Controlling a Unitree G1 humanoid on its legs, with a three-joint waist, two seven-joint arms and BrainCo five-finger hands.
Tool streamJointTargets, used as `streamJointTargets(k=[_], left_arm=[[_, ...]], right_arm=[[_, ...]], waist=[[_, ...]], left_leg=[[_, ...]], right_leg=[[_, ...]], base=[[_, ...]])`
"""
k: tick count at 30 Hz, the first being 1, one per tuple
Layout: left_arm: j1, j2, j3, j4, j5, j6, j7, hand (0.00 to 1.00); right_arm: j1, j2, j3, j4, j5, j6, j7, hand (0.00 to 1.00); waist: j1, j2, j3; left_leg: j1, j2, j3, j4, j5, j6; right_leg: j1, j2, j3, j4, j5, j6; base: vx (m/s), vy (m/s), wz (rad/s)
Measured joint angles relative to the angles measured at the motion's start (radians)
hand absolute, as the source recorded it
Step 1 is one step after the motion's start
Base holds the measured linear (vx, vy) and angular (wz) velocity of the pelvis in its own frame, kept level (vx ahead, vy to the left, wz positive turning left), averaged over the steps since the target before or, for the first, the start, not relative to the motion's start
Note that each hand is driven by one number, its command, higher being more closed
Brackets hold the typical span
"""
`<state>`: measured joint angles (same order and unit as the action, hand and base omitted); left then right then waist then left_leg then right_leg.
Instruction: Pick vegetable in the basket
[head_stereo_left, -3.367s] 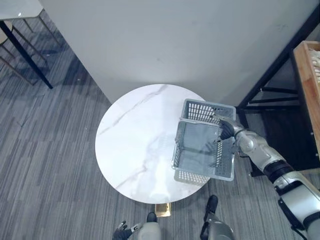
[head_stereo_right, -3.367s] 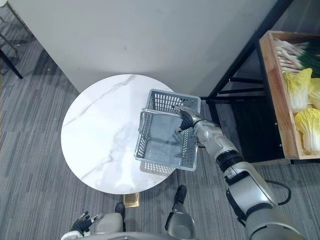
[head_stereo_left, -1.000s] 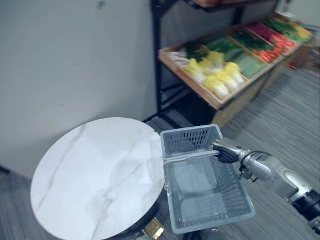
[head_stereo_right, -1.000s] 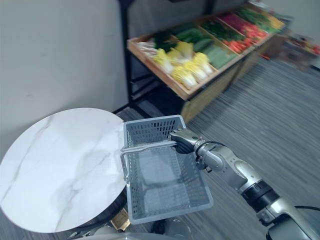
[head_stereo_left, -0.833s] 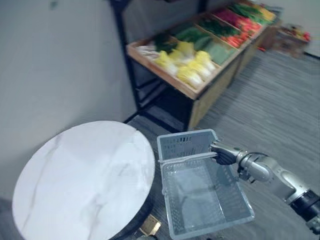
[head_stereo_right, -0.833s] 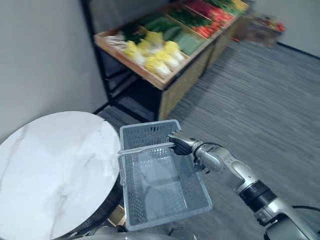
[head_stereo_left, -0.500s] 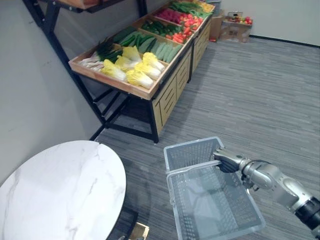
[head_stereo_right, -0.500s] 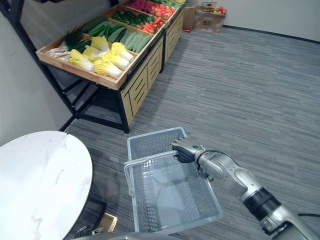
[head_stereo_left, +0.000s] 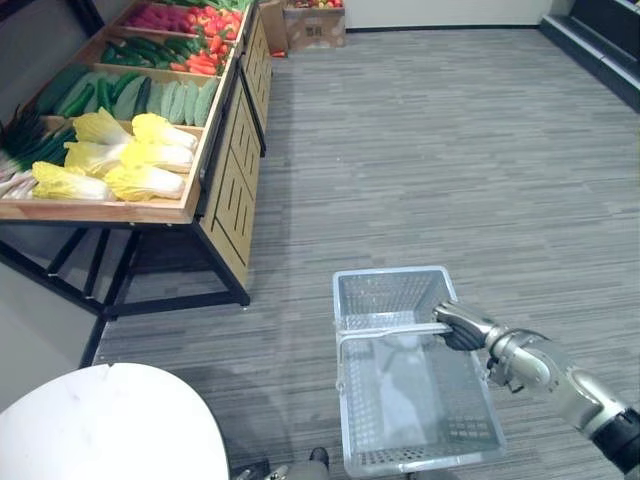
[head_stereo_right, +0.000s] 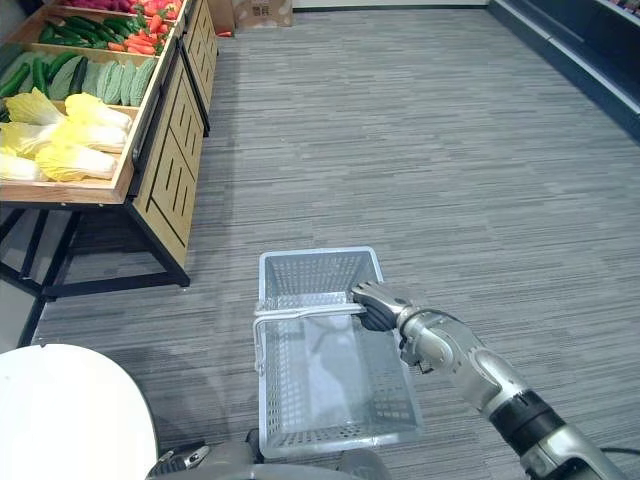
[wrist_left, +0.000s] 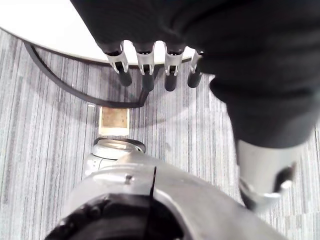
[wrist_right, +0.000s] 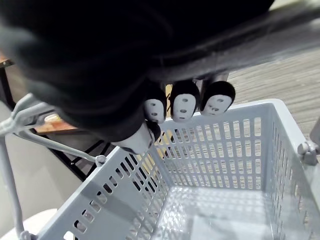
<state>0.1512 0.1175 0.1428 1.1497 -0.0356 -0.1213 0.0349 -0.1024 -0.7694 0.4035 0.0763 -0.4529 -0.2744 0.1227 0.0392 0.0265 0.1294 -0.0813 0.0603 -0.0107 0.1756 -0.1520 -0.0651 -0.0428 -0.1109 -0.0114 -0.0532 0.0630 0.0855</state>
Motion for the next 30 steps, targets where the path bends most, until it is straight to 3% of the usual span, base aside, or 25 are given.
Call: streamJointTargets(k=[2, 7, 10, 11, 12, 15, 16, 19, 21, 23, 25, 26, 27, 28, 30], left_arm=[[0.001, -0.001, 0.0, -0.003, 0.0, 0.0, -0.001, 0.0], [0.003, -0.003, -0.022, -0.003, 0.01, 0.001, -0.002, 0.0], [0.004, 0.009, -0.04, -0.002, 0.012, 0.001, 0.0, 0.0], [0.005, 0.01, -0.042, 0.0, 0.016, 0.002, 0.001, 0.0], [0.005, 0.013, -0.048, 0.0, 0.019, 0.002, 0.002, 0.0], [-0.006, 0.056, -0.08, -0.005, 0.021, 0.003, 0.004, 0.0], [-0.005, 0.063, -0.081, -0.007, 0.021, 0.003, 0.005, 0.0], [-0.045, 0.084, -0.085, -0.017, 0.02, 0.004, 0.012, 0.0], [-0.093, 0.085, -0.096, -0.065, 0.019, 0.004, 0.026, 0.0], [-0.121, 0.081, -0.102, -0.102, 0.019, 0.001, 0.033, 0.0], [-0.14, 0.084, -0.1, -0.138, 0.018, -0.001, 0.04, 0.0], [-0.149, 0.066, -0.104, -0.144, 0.018, 0.0, 0.042, 0.0], [-0.147, 0.049, -0.107, -0.157, 0.018, -0.002, 0.043, 0.0], [-0.146, 0.041, -0.105, -0.158, 0.018, -0.008, 0.045, 0.0], [-0.143, 0.034, -0.095, -0.146, 0.018, -0.012, 0.046, 0.0]], right_arm=[[0.046, 0.027, -0.072, 0.009, 0.005, 0.0, -0.001, 1.0], [0.133, 0.083, -0.164, 0.057, 0.021, 0.001, -0.004, 1.0], [0.179, 0.129, -0.214, 0.117, 0.02, 0.011, -0.007, 1.0], [0.184, 0.139, -0.225, 0.142, 0.017, 0.018, -0.008, 1.0], [0.187, 0.149, -0.238, 0.151, 0.017, 0.023, -0.011, 1.0], [0.19, 0.171, -0.317, 0.189, -0.026, 0.031, -0.048, 1.0], [0.19, 0.174, -0.322, 0.198, -0.029, 0.031, -0.054, 1.0], [0.19, 0.179, -0.338, 0.25, -0.032, 0.031, -0.063, 1.0], [0.18, 0.179, -0.372, 0.298, -0.041, 0.046, -0.075, 1.0], [0.181, 0.179, -0.407, 0.313, -0.049, 0.061, -0.085, 1.0], [0.189, 0.179, -0.443, 0.328, -0.053, 0.076, -0.092, 1.0], [0.194, 0.179, -0.478, 0.337, -0.06, 0.093, -0.092, 1.0], [0.213, 0.181, -0.509, 0.346, -0.06, 0.103, -0.096, 1.0], [0.206, 0.182, -0.515, 0.362, -0.06, 0.106, -0.096, 1.0], [0.184, 0.202, -0.519, 0.399, -0.06, 0.109, -0.098, 1.0]], waist=[[0.001, 0.013, 0.002], [0.0, 0.006, 0.005], [-0.01, -0.023, 0.015], [-0.011, -0.023, 0.016], [-0.014, -0.022, 0.017], [-0.066, -0.038, 0.039], [-0.068, -0.043, 0.039], [-0.073, -0.059, 0.045], [-0.088, -0.058, 0.063], [-0.096, -0.061, 0.072], [-0.099, -0.077, 0.082], [-0.121, -0.034, 0.08], [-0.118, 0.002, 0.062], [-0.11, 0.033, 0.052], [-0.11, 0.04, 0.051]], left_leg=[[0.0, -0.017, 0.001, -0.002, -0.003, 0.005], [0.039, -0.033, 0.024, -0.017, -0.014, 0.021], [0.065, -0.055, 0.043, 0.009, -0.061, 0.042], [0.075, -0.052, 0.059, 0.012, -0.083, 0.06], [0.083, -0.052, 0.064, 0.014, -0.088, 0.065], [0.159, -0.056, 0.053, 0.006, -0.105, 0.099], [0.173, -0.054, 0.053, 0.0, -0.106, 0.103], [0.176, -0.03, 0.039, -0.002, -0.119, 0.104], [0.174, -0.011, -0.002, -0.015, -0.131, 0.084], [0.195, -0.006, -0.03, -0.018, -0.156, 0.062], [0.232, -0.002, -0.065, -0.013, -0.209, 0.031], [0.252, 0.048, -0.1, -0.015, -0.242, 0.021], [0.255, 0.083, -0.15, 0.002, -0.236, 0.01], [0.248, 0.1, -0.174, 0.028, -0.221, 0.002], [0.165, 0.108, -0.233, 0.225, -0.121, -0.015]], right_leg=[[0.0, -0.017, 0.001, -0.006, 0.003, 0.007], [-0.01, -0.029, 0.026, 0.056, -0.036, 0.041], [-0.09, -0.044, 0.06, 0.276, -0.141, 0.05], [-0.135, -0.041, 0.063, 0.378, -0.145, 0.048], [-0.163, -0.039, 0.061, 0.441, -0.143, 0.044], [-0.268, -0.049, 0.039, 0.73, -0.094, -0.039], [-0.274, -0.049, 0.033, 0.74, -0.106, -0.048], [-0.298, -0.034, -0.029, 0.592, -0.124, -0.043], [-0.302, -0.027, -0.035, 0.314, -0.084, 0.003], [-0.297, -0.04, -0.009, 0.133, -0.056, 0.032], [-0.293, -0.059, -0.004, 0.111, -0.034, 0.033], [-0.307, -0.033, -0.028, 0.209, 0.026, 0.054], [-0.337, -0.001, -0.053, 0.293, 0.019, 0.044], [-0.347, 0.017, -0.063, 0.33, -0.012, 0.012], [-0.326, 0.033, -0.105, 0.408, -0.093, -0.034]], base=[[0.05, 0.125, 0.01], [0.04, 0.052, -0.12], [0.0, 0.04, -0.28], [-0.05, 0.032, -0.42], [-0.05, 0.043, -0.38], [0.04, 0.047, 0.03], [0.1, 0.016, 0.04], [0.15, -0.039, 0.1], [0.29, -0.143, 0.43], [0.39, -0.216, 0.51], [0.44, -0.315, 0.64], [0.49, -0.368, 0.76], [0.64, -0.442, 0.59], [0.56, -0.357, 0.26], [0.59, -0.384, 0.2]])
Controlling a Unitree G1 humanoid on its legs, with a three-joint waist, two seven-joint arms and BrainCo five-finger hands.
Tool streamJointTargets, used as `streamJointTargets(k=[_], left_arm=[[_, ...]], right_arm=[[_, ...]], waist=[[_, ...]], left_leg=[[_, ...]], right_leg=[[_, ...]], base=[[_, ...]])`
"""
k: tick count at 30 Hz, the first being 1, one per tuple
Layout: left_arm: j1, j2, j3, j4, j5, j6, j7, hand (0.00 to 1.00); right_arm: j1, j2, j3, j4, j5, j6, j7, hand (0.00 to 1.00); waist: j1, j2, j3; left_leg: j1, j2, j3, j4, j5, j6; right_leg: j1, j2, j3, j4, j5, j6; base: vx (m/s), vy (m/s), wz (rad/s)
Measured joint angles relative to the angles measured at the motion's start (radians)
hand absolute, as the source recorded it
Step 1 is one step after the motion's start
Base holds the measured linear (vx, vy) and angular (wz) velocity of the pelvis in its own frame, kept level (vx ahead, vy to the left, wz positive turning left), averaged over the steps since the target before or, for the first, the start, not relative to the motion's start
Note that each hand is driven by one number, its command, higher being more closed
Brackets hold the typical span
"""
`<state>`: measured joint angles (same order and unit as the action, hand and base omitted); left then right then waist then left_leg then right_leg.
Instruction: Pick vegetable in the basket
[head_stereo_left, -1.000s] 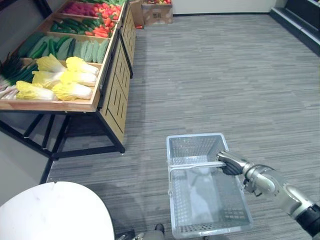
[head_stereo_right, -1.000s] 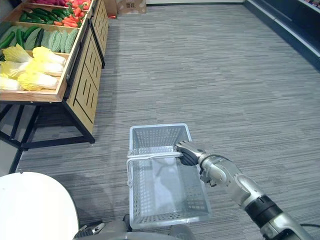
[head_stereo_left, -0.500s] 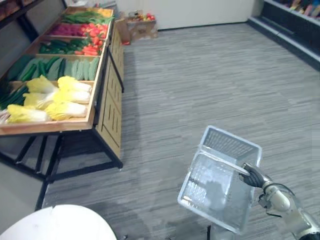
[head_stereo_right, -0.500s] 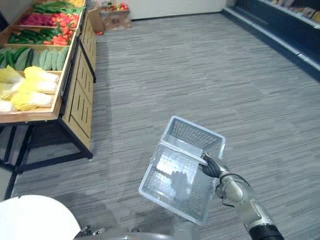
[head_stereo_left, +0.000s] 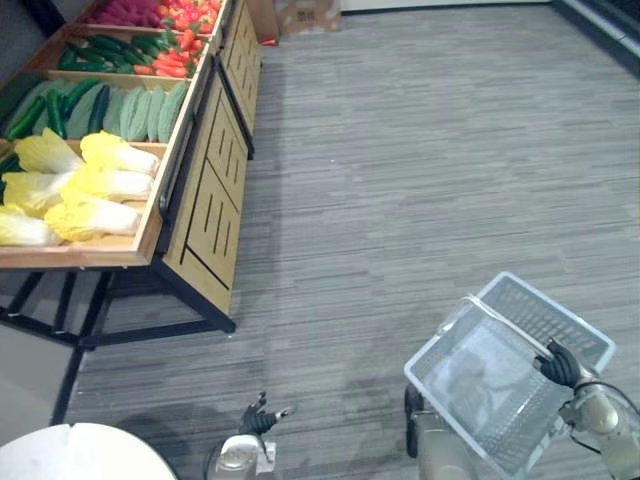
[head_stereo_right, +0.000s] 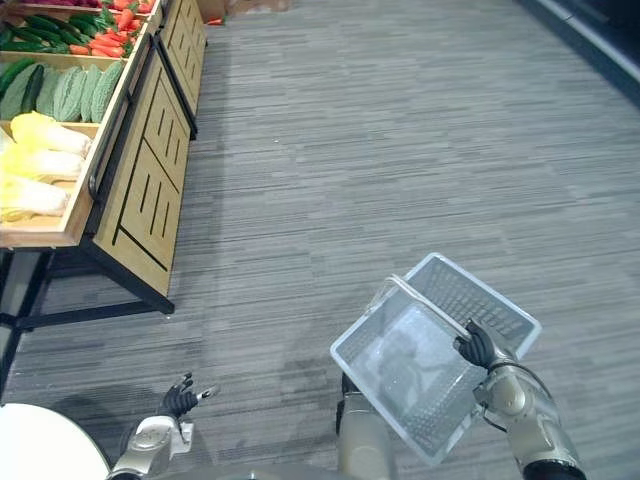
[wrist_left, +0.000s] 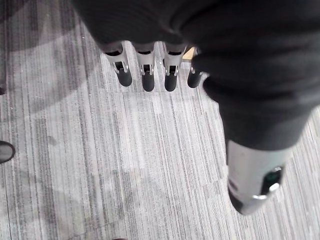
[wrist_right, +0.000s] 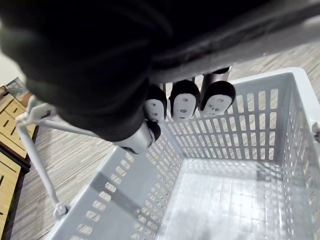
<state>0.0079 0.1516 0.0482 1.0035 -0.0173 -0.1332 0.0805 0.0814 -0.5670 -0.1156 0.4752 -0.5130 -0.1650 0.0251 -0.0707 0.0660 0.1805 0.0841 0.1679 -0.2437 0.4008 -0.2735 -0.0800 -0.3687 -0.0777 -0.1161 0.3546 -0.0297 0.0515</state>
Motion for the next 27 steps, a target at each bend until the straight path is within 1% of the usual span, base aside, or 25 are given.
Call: streamJointTargets(k=[1, 2, 3, 4, 6, 7, 8, 9, 10, 11, 12, 13, 14, 16, 17, 18, 19, 20, 21, 22, 23, 24, 25, 26, 27], left_arm=[[0.003, -0.001, 0.0, 0.009, 0.0, 0.001, 0.0, 0.0], [0.014, -0.003, 0.002, 0.025, 0.0, 0.006, 0.0, 0.0], [0.033, -0.008, 0.007, 0.033, 0.0, 0.012, 0.0, 0.0], [0.045, -0.012, 0.007, 0.034, 0.001, 0.012, -0.001, 0.0], [0.072, -0.02, 0.007, 0.038, 0.008, 0.014, -0.002, 0.0], [0.091, -0.02, 0.027, 0.042, 0.035, 0.013, -0.002, 0.0], [0.1, -0.021, 0.033, 0.043, 0.038, 0.013, -0.001, 0.0], [0.112, -0.028, 0.047, 0.043, 0.035, 0.01, -0.001, 0.0], [0.124, -0.037, 0.057, 0.048, 0.04, 0.014, -0.002, 0.0], [0.131, -0.041, 0.061, 0.053, 0.04, 0.014, -0.004, 0.0], [0.154, -0.045, 0.062, 0.056, 0.042, 0.013, -0.007, 0.0], [0.164, -0.049, 0.066, 0.059, 0.042, 0.013, -0.008, 0.0], [0.182, -0.056, 0.069, 0.064, 0.05, 0.013, -0.008, 0.0], [0.21, -0.071, 0.08, 0.068, 0.072, 0.013, -0.008, 0.0], [0.216, -0.072, 0.101, 0.072, 0.077, 0.016, -0.009, 0.0], [0.216, -0.07, 0.112, 0.068, 0.081, 0.016, -0.011, 0.0], [0.215, -0.067, 0.114, 0.068, 0.081, 0.015, -0.011, 0.0], [0.211, -0.06, 0.122, 0.06, 0.081, 0.015, -0.011, 0.0], [0.212, -0.058, 0.133, 0.061, 0.081, 0.016, -0.01, 0.0], [0.211, -0.058, 0.133, 0.062, 0.081, 0.017, -0.01, 0.0], [0.211, -0.05, 0.133, 0.062, 0.081, 0.018, -0.008, 0.0], [0.211, -0.048, 0.129, 0.062, 0.081, 0.021, -0.008, 0.0], [0.211, -0.042, 0.122, 0.062, 0.081, 0.024, -0.008, 0.0], [0.213, -0.024, 0.094, 0.061, 0.079, 0.033, -0.008, 0.0], [0.205, -0.015, 0.064, 0.06, 0.078, 0.038, -0.007, 0.0]], right_arm=[[0.004, 0.004, -0.001, 0.003, 0.0, 0.0, -0.001, 1.0], [0.014, 0.011, -0.001, 0.008, 0.001, 0.0, -0.002, 1.0], [0.021, 0.014, -0.002, 0.012, 0.001, 0.0, -0.014, 1.0], [0.022, 0.015, -0.004, 0.018, 0.002, 0.0, -0.022, 1.0], [0.021, 0.017, -0.026, 0.058, 0.003, 0.001, -0.04, 1.0], [0.021, 0.018, -0.047, 0.092, 0.014, 0.008, -0.057, 1.0], [0.021, 0.018, -0.055, 0.096, 0.015, 0.014, -0.064, 1.0], [0.021, 0.018, -0.068, 0.101, 0.018, 0.017, -0.068, 1.0], [0.014, 0.019, -0.087, 0.131, 0.022, 0.023, -0.07, 1.0], [0.012, 0.02, -0.094, 0.142, 0.022, 0.024, -0.07, 1.0], [0.001, 0.024, -0.109, 0.166, 0.022, 0.024, -0.071, 1.0], [0.0, 0.028, -0.121, 0.173, 0.022, 0.024, -0.073, 1.0], [0.0, 0.035, -0.137, 0.183, 0.022, 0.025, -0.082, 1.0], [0.001, 0.052, -0.145, 0.192, 0.022, 0.033, -0.094, 1.0], [0.001, 0.084, -0.144, 0.19, 0.022, 0.043, -0.1, 1.0], [0.001, 0.11, -0.132, 0.187, 0.022, 0.048, -0.101, 1.0], [0.0, 0.116, -0.12, 0.186, 0.022, 0.048, -0.102, 1.0], [0.0, 0.126, -0.099, 0.186, 0.021, 0.049, -0.101, 1.0], [-0.001, 0.135, -0.081, 0.185, 0.021, 0.048, -0.101, 1.0], [0.0, 0.137, -0.069, 0.186, 0.021, 0.048, -0.1, 1.0], [-0.011, 0.147, -0.064, 0.196, 0.021, 0.041, -0.1, 1.0], [-0.021, 0.163, -0.065, 0.217, 0.021, 0.032, -0.1, 1.0], [-0.03, 0.177, -0.065, 0.233, 0.021, 0.03, -0.101, 1.0], [-0.04, 0.199, -0.068, 0.256, 0.022, 0.032, -0.113, 1.0], [-0.052, 0.193, -0.076, 0.256, 0.023, 0.027, -0.118, 1.0]], waist=[[-0.004, 0.0, 0.0], [-0.004, -0.002, 0.001], [0.001, -0.009, 0.005], [0.009, -0.022, 0.013], [0.042, -0.028, 0.017], [0.064, -0.033, 0.019], [0.075, -0.034, 0.02], [0.083, -0.034, 0.02], [0.095, -0.035, 0.021], [0.101, -0.036, 0.02], [0.103, -0.037, 0.02], [0.103, -0.036, 0.019], [0.102, -0.03, 0.017], [0.104, -0.019, 0.012], [0.117, -0.033, 0.008], [0.126, -0.049, -0.003], [0.13, -0.063, -0.001], [0.143, -0.081, -0.004], [0.155, -0.092, -0.012], [0.156, -0.094, -0.014], [0.154, -0.103, -0.016], [0.151, -0.098, -0.021], [0.152, -0.098, -0.021], [0.143, -0.106, -0.025], [0.119, -0.117, -0.026]], left_leg=[[-0.019, -0.001, -0.005, 0.06, 0.033, -0.001], [-0.063, -0.001, -0.017, 0.188, 0.134, -0.025], [-0.111, 0.0, -0.008, 0.326, 0.277, -0.054], [-0.142, 0.003, 0.009, 0.409, 0.284, -0.059], [-0.247, 0.016, 0.1, 0.613, 0.212, -0.006], [-0.339, 0.017, 0.171, 0.678, 0.167, 0.035], [-0.375, 0.014, 0.197, 0.679, 0.156, 0.044], [-0.423, 0.009, 0.231, 0.658, 0.144, 0.056], [-0.475, -0.011, 0.291, 0.537, 0.115, 0.05], [-0.484, -0.02, 0.315, 0.467, 0.111, 0.047], [-0.479, -0.042, 0.365, 0.276, 0.114, 0.048], [-0.472, -0.055, 0.386, 0.169, 0.126, 0.049], [-0.451, -0.082, 0.406, -0.055, 0.176, 0.045], [-0.434, -0.097, 0.414, -0.29, 0.244, 0.049], [-0.429, -0.107, 0.436, -0.293, 0.343, 0.083], [-0.425, -0.123, 0.462, -0.282, 0.365, 0.104], [-0.427, -0.13, 0.477, -0.268, 0.367, 0.11], [-0.432, -0.149, 0.487, -0.215, 0.34, 0.164], [-0.426, -0.165, 0.495, -0.173, 0.307, 0.189], [-0.414, -0.173, 0.497, -0.161, 0.292, 0.193], [-0.387, -0.185, 0.49, -0.157, 0.265, 0.198], [-0.333, -0.191, 0.473, -0.181, 0.225, 0.196], [-0.29, -0.2, 0.472, -0.211, 0.211, 0.196], [-0.212, -0.217, 0.45, -0.273, 0.196, 0.205], [-0.156, -0.235, 0.418, -0.289, 0.18, 0.215]], right_leg=[[0.022, 0.004, -0.014, 0.0, -0.018, -0.006], [0.082, 0.014, -0.04, -0.008, -0.052, -0.023], [0.151, 0.024, -0.053, -0.03, -0.078, -0.037], [0.186, 0.028, -0.056, -0.048, -0.088, -0.043], [0.289, 0.037, -0.062, -0.108, -0.101, -0.058], [0.36, 0.033, -0.077, -0.155, -0.112, -0.057], [0.377, 0.03, -0.081, -0.168, -0.12, -0.056], [0.398, 0.025, -0.089, -0.182, -0.132, -0.053], [0.437, 0.008, -0.104, -0.2, -0.14, -0.036], [0.45, 0.0, -0.106, -0.212, -0.143, -0.03], [0.481, -0.016, -0.114, -0.239, -0.15, -0.012], [0.496, -0.023, -0.123, -0.253, -0.154, -0.004], [0.522, -0.027, -0.137, -0.284, -0.159, 0.013], [0.561, -0.02, -0.151, -0.315, -0.18, 0.044], [0.583, -0.03, -0.151, -0.32, -0.197, 0.05], [0.585, -0.053, -0.144, -0.312, -0.198, 0.046], [0.584, -0.066, -0.135, -0.301, -0.197, 0.045], [0.584, -0.092, -0.102, -0.269, -0.189, 0.05], [0.583, -0.109, -0.061, -0.219, -0.169, 0.067], [0.58, -0.115, -0.04, -0.185, -0.152, 0.077], [0.542, -0.122, -0.01, -0.065, -0.11, 0.091], [0.476, -0.126, 0.009, 0.124, -0.038, 0.125], [0.426, -0.138, 0.024, 0.245, 0.03, 0.142], [0.328, -0.15, 0.067, 0.474, 0.218, 0.169], [0.23, -0.153, 0.087, 0.696, 0.222, 0.175]], base=[[0.65, -0.387, 0.47], [0.43, -0.238, 0.44], [0.51, -0.261, 0.36], [0.38, -0.174, 0.16], [0.46, -0.172, 0.14], [0.37, -0.126, 0.24], [0.3, -0.076, 0.25], [0.27, 0.006, 0.25], [0.34, 0.026, 0.22], [0.39, 0.091, 0.21], [0.29, 0.099, 0.11], [0.39, 0.147, 0.22], [0.41, 0.182, 0.24], [0.44, 0.215, 0.24], [0.45, 0.205, 0.25], [0.46, 0.19, 0.21], [0.58, 0.211, 0.22], [0.51, 0.183, 0.2], [0.51, 0.187, 0.21], [0.4, 0.159, 0.28], [0.55, 0.26, 0.36], [0.53, 0.273, 0.32], [0.5, 0.267, 0.3], [0.4, 0.192, 0.45], [0.4, 0.164, 0.66]])
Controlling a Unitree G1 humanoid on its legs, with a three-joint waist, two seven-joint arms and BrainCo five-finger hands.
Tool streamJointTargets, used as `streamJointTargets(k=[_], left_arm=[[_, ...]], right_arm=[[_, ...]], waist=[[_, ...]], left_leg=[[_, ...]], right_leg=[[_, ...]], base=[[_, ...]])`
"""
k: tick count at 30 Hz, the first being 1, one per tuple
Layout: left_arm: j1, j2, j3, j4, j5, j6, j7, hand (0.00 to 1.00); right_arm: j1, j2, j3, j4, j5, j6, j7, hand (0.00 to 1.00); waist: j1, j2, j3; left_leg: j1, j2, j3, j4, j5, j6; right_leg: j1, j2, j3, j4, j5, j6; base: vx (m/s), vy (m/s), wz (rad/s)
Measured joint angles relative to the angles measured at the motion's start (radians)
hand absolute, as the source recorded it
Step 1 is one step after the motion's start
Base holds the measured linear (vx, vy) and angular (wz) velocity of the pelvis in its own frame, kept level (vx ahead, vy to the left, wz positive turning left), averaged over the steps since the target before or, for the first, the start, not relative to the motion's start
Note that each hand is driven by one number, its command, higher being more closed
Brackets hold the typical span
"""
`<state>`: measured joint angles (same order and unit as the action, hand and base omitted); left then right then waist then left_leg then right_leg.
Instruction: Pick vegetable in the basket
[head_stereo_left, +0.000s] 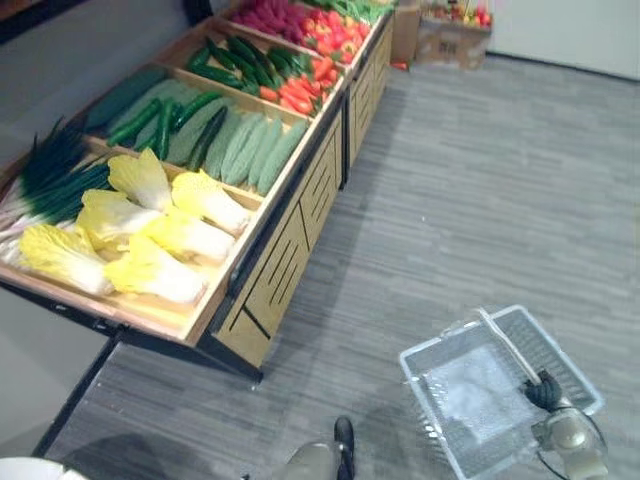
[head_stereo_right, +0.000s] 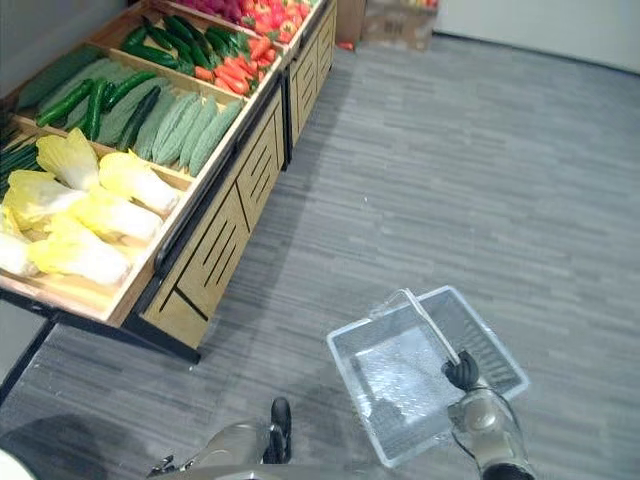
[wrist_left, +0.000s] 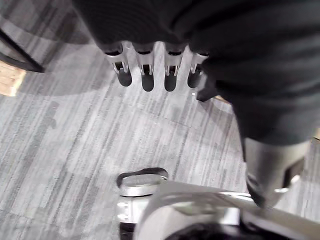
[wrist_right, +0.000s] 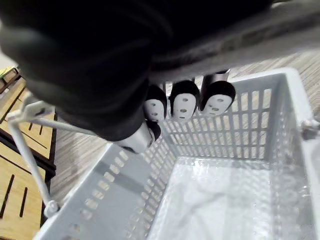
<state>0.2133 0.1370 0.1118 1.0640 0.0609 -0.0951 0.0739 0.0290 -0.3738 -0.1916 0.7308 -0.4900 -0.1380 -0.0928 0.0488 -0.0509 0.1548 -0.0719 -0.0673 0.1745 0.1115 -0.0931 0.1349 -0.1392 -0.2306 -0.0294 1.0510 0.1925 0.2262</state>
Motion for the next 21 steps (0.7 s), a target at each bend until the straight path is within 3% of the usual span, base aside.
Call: streamJointTargets(k=[1, 2, 4, 6, 7, 8, 10, 12, 14, 16, 17, 18, 19, 21], left_arm=[[-0.007, 0.013, -0.007, 0.0, 0.0, 0.002, 0.001, 0.0], [-0.021, 0.023, -0.014, -0.001, -0.001, 0.003, -0.001, 0.0], [-0.045, 0.024, -0.019, -0.011, -0.003, 0.004, 0.0, 0.0], [-0.085, 0.024, -0.028, -0.022, -0.012, 0.003, -0.001, 0.0], [-0.111, 0.019, -0.028, -0.042, -0.017, 0.002, 0.0, 0.0], [-0.118, 0.017, -0.028, -0.05, -0.018, 0.001, 0.0, 0.0], [-0.126, -0.004, -0.028, -0.067, -0.019, -0.007, 0.001, 0.0], [-0.13, -0.016, -0.024, -0.068, -0.019, -0.011, 0.003, 0.0], [-0.122, -0.019, -0.012, -0.065, -0.017, -0.011, 0.003, 0.0], [-0.112, -0.014, 0.006, -0.061, -0.017, -0.012, 0.004, 0.0], [-0.118, -0.017, 0.016, -0.024, -0.017, -0.01, 0.011, 0.0], [-0.12, -0.03, 0.033, -0.008, -0.016, -0.011, 0.012, 0.0], [-0.119, -0.034, 0.041, -0.001, -0.017, -0.011, 0.012, 0.0], [-0.119, -0.039, 0.078, 0.025, -0.018, -0.009, 0.022, 0.0]], right_arm=[[0.001, -0.005, 0.0, 0.001, 0.0, -0.001, 0.005, 1.0], [0.015, 0.003, -0.013, 0.003, 0.013, 0.001, 0.003, 1.0], [0.025, 0.024, -0.036, 0.001, 0.035, -0.001, -0.006, 1.0], [0.036, 0.033, -0.07, -0.005, 0.038, 0.009, -0.007, 1.0], [0.044, 0.041, -0.105, -0.012, 0.038, 0.023, -0.008, 1.0], [0.046, 0.044, -0.119, -0.012, 0.039, 0.028, -0.008, 1.0], [0.061, 0.05, -0.154, -0.015, 0.04, 0.03, -0.007, 1.0], [0.078, 0.077, -0.189, -0.012, 0.04, 0.03, -0.001, 1.0], [0.09, 0.102, -0.207, -0.004, 0.045, 0.034, 0.003, 1.0], [0.099, 0.12, -0.241, 0.017, 0.06, 0.039, 0.009, 1.0], [0.089, 0.115, -0.27, 0.058, 0.061, 0.044, 0.01, 1.0], [0.068, 0.117, -0.298, 0.084, 0.067, 0.046, 0.01, 1.0], [0.057, 0.116, -0.303, 0.101, 0.068, 0.045, 0.01, 1.0], [0.034, 0.112, -0.317, 0.156, 0.078, 0.045, 0.01, 1.0]], waist=[[-0.013, -0.002, 0.0], [-0.023, 0.002, 0.001], [-0.046, 0.004, 0.0], [-0.065, 0.003, 0.0], [-0.068, 0.002, 0.001], [-0.068, 0.004, 0.003], [-0.067, 0.012, 0.005], [-0.045, 0.015, 0.006], [-0.032, 0.004, 0.003], [-0.025, -0.016, -0.009], [-0.021, 0.009, -0.011], [-0.019, 0.033, -0.017], [-0.019, 0.036, -0.017], [-0.019, 0.042, -0.014]], left_leg=[[0.029, -0.004, -0.018, -0.005, 0.0, 0.004], [0.087, -0.007, -0.059, -0.013, -0.007, 0.009], [0.169, -0.011, -0.123, -0.048, -0.008, 0.01], [0.212, -0.018, -0.205, -0.056, -0.012, 0.015], [0.242, -0.02, -0.262, -0.053, -0.024, 0.022], [0.255, -0.02, -0.283, -0.051, -0.031, 0.017], [0.278, -0.01, -0.336, -0.025, -0.072, -0.001], [0.288, 0.009, -0.401, 0.031, -0.168, -0.027], [0.287, 0.022, -0.461, 0.08, -0.23, -0.055], [0.289, 0.044, -0.531, 0.111, -0.287, -0.088], [0.288, 0.085, -0.568, 0.144, -0.309, -0.109], [0.257, 0.117, -0.576, 0.198, -0.287, -0.141], [0.243, 0.124, -0.574, 0.231, -0.267, -0.153], [0.148, 0.115, -0.548, 0.44, -0.125, -0.207]], right_leg=[[-0.038, 0.002, 0.0, 0.084, -0.011, -0.016], [-0.099, 0.012, -0.013, 0.189, -0.046, -0.071], [-0.171, 0.005, -0.042, 0.219, -0.111, -0.109], [-0.228, -0.017, -0.065, 0.147, -0.155, -0.157], [-0.253, -0.016, -0.06, 0.034, -0.194, -0.165], [-0.254, -0.012, -0.056, -0.038, -0.211, -0.163], [-0.222, 0.005, -0.044, -0.329, -0.215, -0.159], [-0.178, 0.034, 0.031, -0.686, -0.207, -0.15], [-0.154, 0.041, 0.088, -0.824, -0.199, -0.139], [-0.138, 0.032, 0.089, -0.846, -0.2, -0.137], [-0.138, 0.047, 0.042, -0.794, -0.176, -0.044], [-0.138, 0.063, -0.013, -0.736, -0.217, -0.072], [-0.136, 0.067, -0.033, -0.71, -0.236, -0.086], [-0.065, 0.067, -0.111, -0.698, -0.278, -0.132]], base=[[0.42, 0.114, 0.95], [0.36, 0.059, 0.83], [0.49, 0.023, 1.06], [0.49, -0.021, 1.31], [0.41, -0.047, 1.2], [0.48, -0.077, 1.22], [0.34, -0.093, 0.93], [0.38, -0.176, 0.95], [0.45, -0.372, 0.98], [0.49, -0.501, 1.14], [0.47, -0.505, 1.1], [0.56, -0.597, 1.01], [0.44, -0.452, 0.86], [0.4, -0.419, 0.83]])
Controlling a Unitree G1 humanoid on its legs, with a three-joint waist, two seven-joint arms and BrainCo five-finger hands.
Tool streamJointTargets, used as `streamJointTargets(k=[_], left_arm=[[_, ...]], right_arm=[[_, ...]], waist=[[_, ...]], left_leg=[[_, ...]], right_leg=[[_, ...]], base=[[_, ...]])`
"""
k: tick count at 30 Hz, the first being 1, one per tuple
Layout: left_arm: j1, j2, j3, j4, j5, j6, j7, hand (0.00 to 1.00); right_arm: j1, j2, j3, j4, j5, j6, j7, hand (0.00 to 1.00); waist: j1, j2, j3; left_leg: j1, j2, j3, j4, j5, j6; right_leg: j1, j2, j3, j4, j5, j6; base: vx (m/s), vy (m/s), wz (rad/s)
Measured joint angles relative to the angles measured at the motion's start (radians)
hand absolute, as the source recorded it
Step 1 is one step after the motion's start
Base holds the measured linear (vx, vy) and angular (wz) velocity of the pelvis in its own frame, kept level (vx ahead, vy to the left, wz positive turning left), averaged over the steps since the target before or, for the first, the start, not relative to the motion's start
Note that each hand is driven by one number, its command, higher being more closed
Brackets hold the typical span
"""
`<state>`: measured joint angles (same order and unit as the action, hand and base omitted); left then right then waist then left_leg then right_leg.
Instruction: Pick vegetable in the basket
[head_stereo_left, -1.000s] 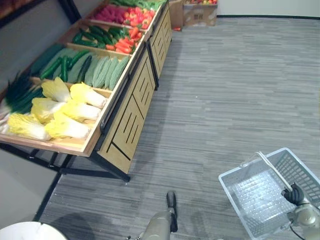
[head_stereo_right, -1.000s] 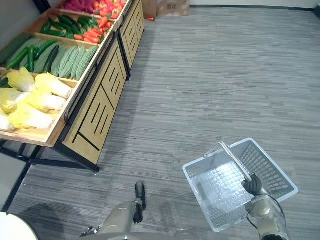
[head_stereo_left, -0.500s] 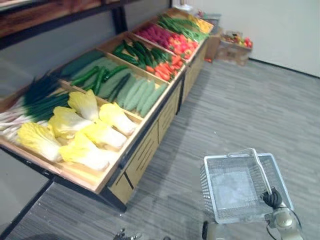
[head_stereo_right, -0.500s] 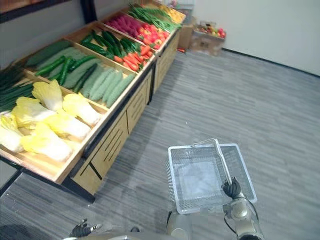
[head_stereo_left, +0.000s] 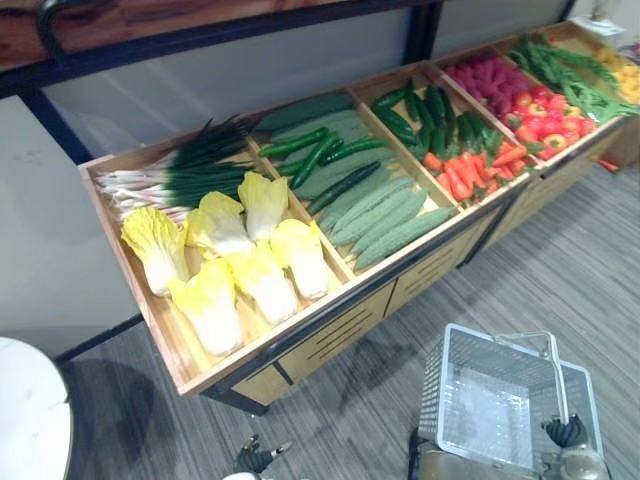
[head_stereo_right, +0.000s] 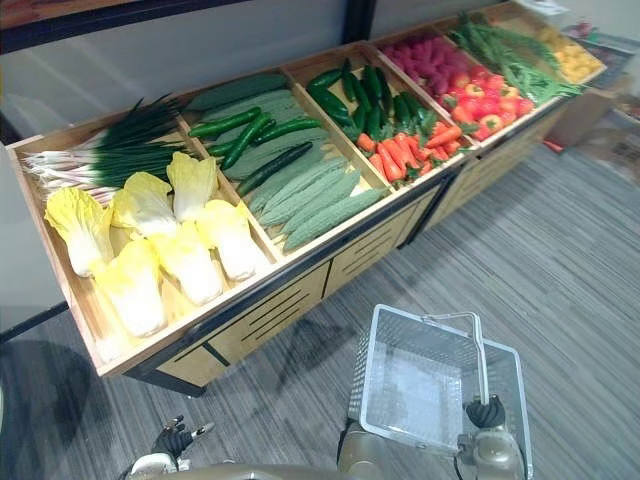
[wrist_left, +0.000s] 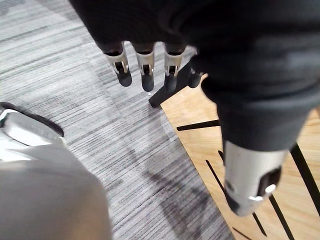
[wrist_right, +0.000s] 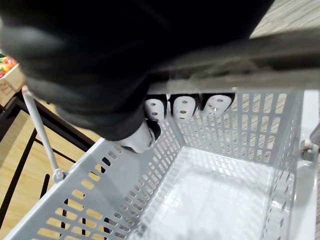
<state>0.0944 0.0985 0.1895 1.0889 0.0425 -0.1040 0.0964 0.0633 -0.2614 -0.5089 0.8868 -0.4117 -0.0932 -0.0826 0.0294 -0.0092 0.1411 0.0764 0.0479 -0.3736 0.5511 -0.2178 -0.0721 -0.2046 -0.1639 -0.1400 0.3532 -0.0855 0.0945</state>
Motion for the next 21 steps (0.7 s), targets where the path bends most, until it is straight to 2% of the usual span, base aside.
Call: streamJointTargets(k=[2, 3, 4, 5, 6, 7, 8, 9, 12, 13, 14, 15, 18, 20, 21], left_arm=[[0.004, 0.0, 0.016, 0.008, -0.002, 0.006, 0.007, 0.0], [0.012, -0.002, 0.024, 0.007, -0.002, 0.006, 0.008, 0.0], [0.013, -0.006, 0.034, 0.006, -0.002, 0.006, 0.009, 0.0], [0.016, -0.011, 0.056, 0.004, -0.002, 0.006, 0.01, 0.0], [0.016, -0.014, 0.066, 0.003, -0.002, 0.006, 0.011, 0.0], [0.018, -0.024, 0.087, -0.004, -0.002, 0.006, 0.017, 0.0], [0.019, -0.031, 0.094, -0.007, -0.002, 0.006, 0.018, 0.0], [0.02, -0.05, 0.113, -0.007, -0.001, 0.008, 0.021, 0.0], [0.019, -0.054, 0.144, -0.016, -0.001, 0.009, 0.027, 0.0], [0.019, -0.056, 0.162, -0.015, -0.001, 0.014, 0.028, 0.0], [0.023, -0.053, 0.181, -0.015, -0.001, 0.02, 0.029, 0.0], [0.037, -0.053, 0.193, -0.015, -0.001, 0.02, 0.029, 0.0], [0.052, -0.052, 0.202, -0.014, 0.0, 0.02, 0.026, 0.0], [0.055, -0.054, 0.201, -0.007, 0.002, 0.02, 0.024, 0.0], [0.055, -0.054, 0.199, 0.001, 0.002, 0.02, 0.019, 0.0]], right_arm=[[0.008, 0.0, -0.004, 0.015, 0.004, 0.001, 0.0, 1.0], [0.008, 0.0, -0.02, 0.034, 0.032, 0.002, -0.001, 1.0], [0.009, 0.004, -0.038, 0.037, 0.04, 0.002, -0.001, 1.0], [0.011, 0.009, -0.069, 0.046, 0.059, 0.002, -0.002, 1.0], [0.014, 0.009, -0.082, 0.052, 0.069, 0.003, -0.003, 1.0], [0.025, 0.012, -0.126, 0.058, 0.097, 0.006, -0.007, 1.0], [0.031, 0.013, -0.148, 0.06, 0.108, 0.007, -0.009, 1.0], [0.044, 0.022, -0.208, 0.068, 0.139, 0.015, -0.017, 1.0], [0.048, 0.044, -0.281, 0.086, 0.16, 0.029, -0.025, 1.0], [0.045, 0.05, -0.297, 0.096, 0.17, 0.029, -0.027, 1.0], [0.041, 0.065, -0.32, 0.109, 0.177, 0.03, -0.028, 1.0], [0.041, 0.078, -0.333, 0.113, 0.176, 0.033, -0.027, 1.0], [0.038, 0.088, -0.35, 0.147, 0.175, 0.04, -0.019, 1.0], [0.039, 0.096, -0.355, 0.152, 0.175, 0.045, -0.019, 1.0], [0.04, 0.099, -0.355, 0.153, 0.173, 0.05, -0.018, 1.0]], waist=[[0.002, -0.009, 0.006], [0.001, -0.002, 0.008], [0.002, -0.001, 0.009], [0.001, 0.0, 0.009], [0.001, 0.0, 0.009], [0.0, 0.006, 0.01], [-0.001, 0.015, 0.008], [-0.003, 0.036, 0.005], [-0.012, 0.02, 0.002], [-0.013, 0.015, 0.004], [-0.006, -0.004, 0.002], [0.002, -0.018, -0.006], [0.001, -0.027, -0.014], [-0.002, -0.017, -0.021], [-0.007, -0.014, -0.022]], left_leg=[[-0.093, 0.008, 0.074, 0.185, 0.122, -0.021], [-0.165, 0.051, 0.196, 0.305, 0.069, -0.022], [-0.197, 0.072, 0.248, 0.327, 0.048, -0.021], [-0.235, 0.107, 0.342, 0.319, 0.021, -0.014], [-0.253, 0.121, 0.387, 0.295, 0.013, -0.013], [-0.275, 0.149, 0.496, 0.163, 0.03, -0.009], [-0.283, 0.157, 0.541, 0.084, 0.071, -0.004], [-0.287, 0.166, 0.627, -0.034, 0.115, 0.019], [-0.233, 0.1, 0.671, -0.228, 0.108, 0.025], [-0.217, 0.078, 0.668, -0.292, 0.117, 0.038], [-0.189, 0.049, 0.665, -0.36, 0.148, 0.056], [-0.155, 0.027, 0.665, -0.426, 0.178, 0.058], [-0.083, -0.008, 0.66, -0.58, 0.243, 0.061], [-0.054, -0.015, 0.656, -0.654, 0.27, 0.052], [-0.055, -0.012, 0.652, -0.654, 0.263, 0.06]], right_leg=[[0.09, -0.008, -0.043, -0.062, -0.008, -0.013], [0.168, -0.008, -0.085, -0.115, -0.009, -0.015], [0.196, -0.012, -0.103, -0.13, -0.009, -0.015], [0.244, -0.023, -0.138, -0.162, -0.009, -0.015], [0.265, -0.03, -0.158, -0.177, -0.009, -0.014], [0.301, -0.042, -0.213, -0.202, -0.013, -0.007], [0.31, -0.041, -0.232, -0.206, -0.02, 0.003], [0.323, -0.034, -0.264, -0.208, -0.052, 0.051], [0.309, -0.07, -0.299, -0.213, -0.053, 0.052], [0.309, -0.078, -0.311, -0.213, -0.053, 0.052], [0.314, -0.094, -0.317, -0.211, -0.052, 0.052], [0.315, -0.106, -0.315, -0.208, -0.052, 0.052], [0.313, -0.12, -0.306, -0.182, -0.052, 0.052], [0.293, -0.124, -0.288, -0.14, -0.051, 0.052], [0.272, -0.133, -0.275, -0.078, -0.051, 0.052]], base=[[0.3, -0.292, 0.77], [0.3, -0.254, 0.7], [0.3, -0.25, 0.74], [0.16, -0.115, 0.55], [0.19, -0.078, 0.78], [0.13, -0.014, 0.67], [0.18, 0.086, 0.97], [0.12, 0.115, 0.93], [0.08, 0.133, 0.77], [0.05, 0.122, 0.67], [0.03, 0.067, 0.48], [0.01, 0.041, 0.26], [-0.02, 0.025, 0.07], [-0.05, 0.024, 0.04], [-0.06, 0.012, 0.08]])
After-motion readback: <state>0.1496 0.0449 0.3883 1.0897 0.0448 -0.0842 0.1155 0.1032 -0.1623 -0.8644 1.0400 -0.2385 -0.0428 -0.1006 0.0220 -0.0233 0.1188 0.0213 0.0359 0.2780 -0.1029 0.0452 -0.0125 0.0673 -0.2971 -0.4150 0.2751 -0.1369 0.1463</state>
